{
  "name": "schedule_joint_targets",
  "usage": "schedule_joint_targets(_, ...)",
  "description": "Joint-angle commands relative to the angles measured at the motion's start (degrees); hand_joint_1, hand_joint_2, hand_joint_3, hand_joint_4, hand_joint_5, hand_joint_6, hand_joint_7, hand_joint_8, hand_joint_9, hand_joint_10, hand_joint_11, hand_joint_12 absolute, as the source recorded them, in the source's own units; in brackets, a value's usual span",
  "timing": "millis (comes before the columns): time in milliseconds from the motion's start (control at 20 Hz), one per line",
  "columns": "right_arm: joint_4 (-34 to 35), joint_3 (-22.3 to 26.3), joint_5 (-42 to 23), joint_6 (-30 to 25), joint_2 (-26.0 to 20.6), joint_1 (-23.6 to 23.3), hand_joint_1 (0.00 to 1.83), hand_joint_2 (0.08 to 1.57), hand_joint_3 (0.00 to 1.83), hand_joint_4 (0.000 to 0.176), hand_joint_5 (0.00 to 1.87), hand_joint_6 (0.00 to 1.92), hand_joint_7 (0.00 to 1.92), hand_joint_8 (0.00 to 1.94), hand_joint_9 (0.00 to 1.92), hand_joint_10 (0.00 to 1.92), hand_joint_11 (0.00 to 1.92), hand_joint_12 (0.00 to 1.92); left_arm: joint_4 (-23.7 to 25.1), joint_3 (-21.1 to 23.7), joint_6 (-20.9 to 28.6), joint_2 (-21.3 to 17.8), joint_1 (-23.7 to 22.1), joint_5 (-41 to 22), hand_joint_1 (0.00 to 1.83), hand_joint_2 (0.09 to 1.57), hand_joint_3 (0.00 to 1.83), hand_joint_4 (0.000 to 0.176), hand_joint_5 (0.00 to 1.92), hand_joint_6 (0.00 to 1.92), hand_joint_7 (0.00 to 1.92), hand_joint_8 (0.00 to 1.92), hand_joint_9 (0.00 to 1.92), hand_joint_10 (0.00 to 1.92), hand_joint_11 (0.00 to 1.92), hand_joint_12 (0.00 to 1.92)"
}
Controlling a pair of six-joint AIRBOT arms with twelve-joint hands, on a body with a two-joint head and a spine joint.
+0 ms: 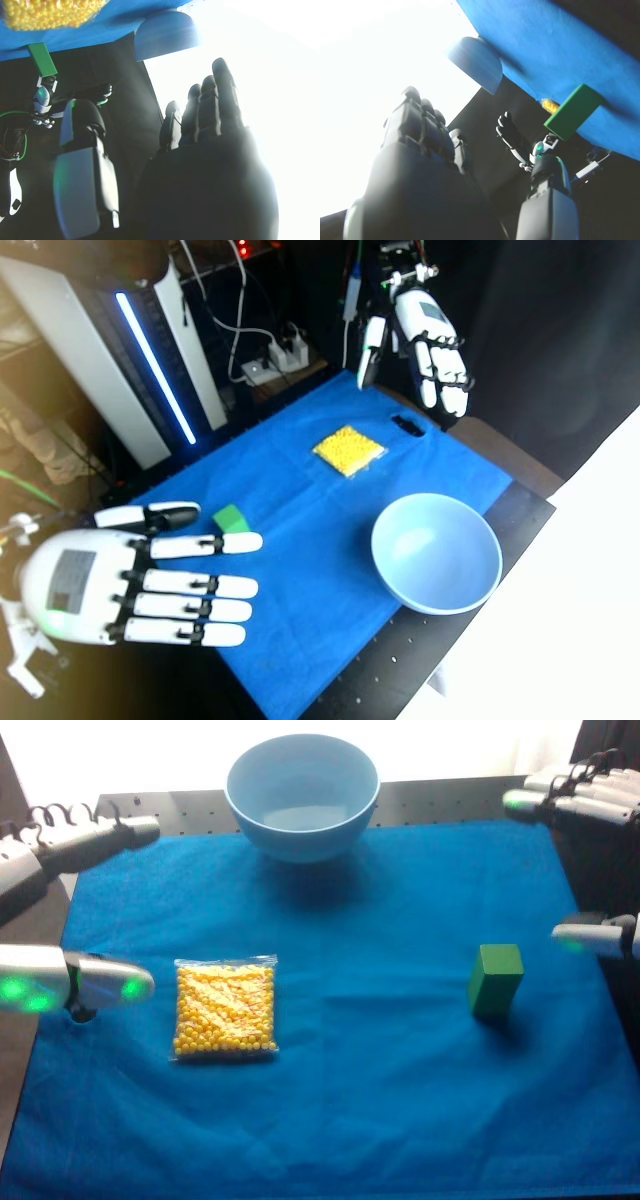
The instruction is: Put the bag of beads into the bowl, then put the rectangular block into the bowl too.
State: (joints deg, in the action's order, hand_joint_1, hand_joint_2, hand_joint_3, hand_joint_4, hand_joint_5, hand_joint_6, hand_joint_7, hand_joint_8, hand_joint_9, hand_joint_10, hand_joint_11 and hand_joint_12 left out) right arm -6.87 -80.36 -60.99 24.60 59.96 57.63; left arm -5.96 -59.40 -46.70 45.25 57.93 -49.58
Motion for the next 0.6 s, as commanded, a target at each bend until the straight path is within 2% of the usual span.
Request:
schedule_joint_targets(0,2.1,-0.4,-6.5,-0.2,-0.2,-0.7,1.05,1.15,0.01,0.040,0.26,0.01,0.16,0.00,0.08,0.01,0.00,0.28,0.6,-0.4,0.6,0.3,-1.5,-4.7,0.61,0.92,0.00,0.093,0.20,0.00,0.14,0.00,0.09,0.00,0.00,0.28)
schedule_joint_targets(50,2.0,-0.5,-6.4,-0.2,-0.1,-0.7,1.05,1.14,0.00,0.037,0.26,0.00,0.16,0.00,0.08,0.01,0.00,0.25,2.1,-0.7,0.7,0.7,-3.0,-2.9,0.63,0.91,0.00,0.075,0.22,0.00,0.15,0.00,0.10,0.00,0.00,0.33)
schedule_joint_targets(100,2.0,-0.5,-6.4,-0.2,-0.1,-0.7,1.03,1.13,0.00,0.034,0.25,0.00,0.15,0.00,0.07,0.00,0.00,0.22,3.5,-1.0,0.9,1.1,-4.1,-1.4,0.62,0.90,0.00,0.073,0.23,0.00,0.16,0.00,0.11,0.00,0.00,0.38)
schedule_joint_targets(150,2.0,-0.5,-6.4,-0.2,-0.1,-0.7,1.03,1.12,0.00,0.039,0.23,0.00,0.14,0.00,0.07,0.00,0.00,0.22,6.3,-1.7,1.7,2.0,-6.0,1.5,0.67,0.88,0.00,0.083,0.24,0.00,0.17,0.00,0.11,0.00,0.00,0.39)
schedule_joint_targets(200,2.0,-0.5,-6.3,-0.2,-0.1,-0.7,1.04,1.11,0.00,0.032,0.23,0.00,0.14,0.00,0.08,0.00,0.00,0.23,10.2,-2.8,3.5,3.2,-8.4,5.1,0.73,0.86,0.00,0.088,0.23,0.00,0.16,0.00,0.12,0.01,0.00,0.40)
schedule_joint_targets(250,2.0,-0.5,-6.3,-0.2,-0.1,-0.7,1.05,1.10,0.00,0.030,0.23,0.00,0.14,0.00,0.07,0.00,0.00,0.23,15.7,-4.4,6.4,5.1,-11.1,9.7,0.76,0.87,0.00,0.101,0.23,0.00,0.15,0.00,0.11,0.00,0.00,0.40)
schedule_joint_targets(300,2.0,-0.5,-6.3,-0.2,-0.1,-0.7,1.04,1.10,0.00,0.033,0.23,0.00,0.14,0.00,0.06,0.00,0.00,0.23,17.7,-5.0,7.4,5.8,-11.9,11.3,0.78,0.86,0.00,0.113,0.24,0.00,0.16,0.00,0.13,0.01,0.00,0.47)
schedule_joint_targets(350,1.8,-0.6,-6.3,-0.2,-0.1,-0.7,1.01,1.09,0.00,0.038,0.22,0.00,0.13,0.00,0.05,0.00,0.00,0.22,21.4,-5.9,9.7,6.9,-13.2,13.9,0.70,0.84,0.00,0.118,0.24,0.00,0.18,0.00,0.16,0.01,0.00,0.44)
schedule_joint_targets(400,1.6,-0.6,-6.3,-0.2,-0.1,-0.7,0.99,1.09,0.00,0.041,0.22,0.00,0.12,0.00,0.05,0.00,0.00,0.19,25.9,-6.7,12.8,7.9,-14.5,16.5,0.69,0.83,0.00,0.097,0.25,0.00,0.18,0.00,0.18,0.01,0.00,0.41)
schedule_joint_targets(450,1.5,-0.7,-6.3,-0.2,-0.1,-0.7,0.99,1.08,0.00,0.038,0.22,0.00,0.12,0.00,0.05,0.01,0.00,0.19,28.4,-7.2,14.2,8.5,-15.3,17.9,0.82,0.77,0.00,0.083,0.29,0.00,0.23,0.00,0.21,0.01,0.00,0.41)
schedule_joint_targets(500,1.5,-0.7,-6.3,-0.2,-0.1,-0.7,1.00,1.09,0.00,0.046,0.21,0.00,0.12,0.00,0.05,0.01,0.00,0.18,30.7,-7.5,15.1,9.1,-15.9,19.6,0.84,0.75,0.00,0.076,0.30,0.00,0.26,0.00,0.23,0.01,0.00,0.42)
schedule_joint_targets(550,1.5,-0.7,-6.3,-0.2,-0.1,-0.7,1.02,1.10,0.00,0.052,0.19,0.00,0.10,0.00,0.03,0.01,0.00,0.09,32.4,-7.6,15.1,9.4,-16.5,21.1,0.90,0.73,0.00,0.073,0.30,0.00,0.30,0.01,0.25,0.01,0.00,0.43)
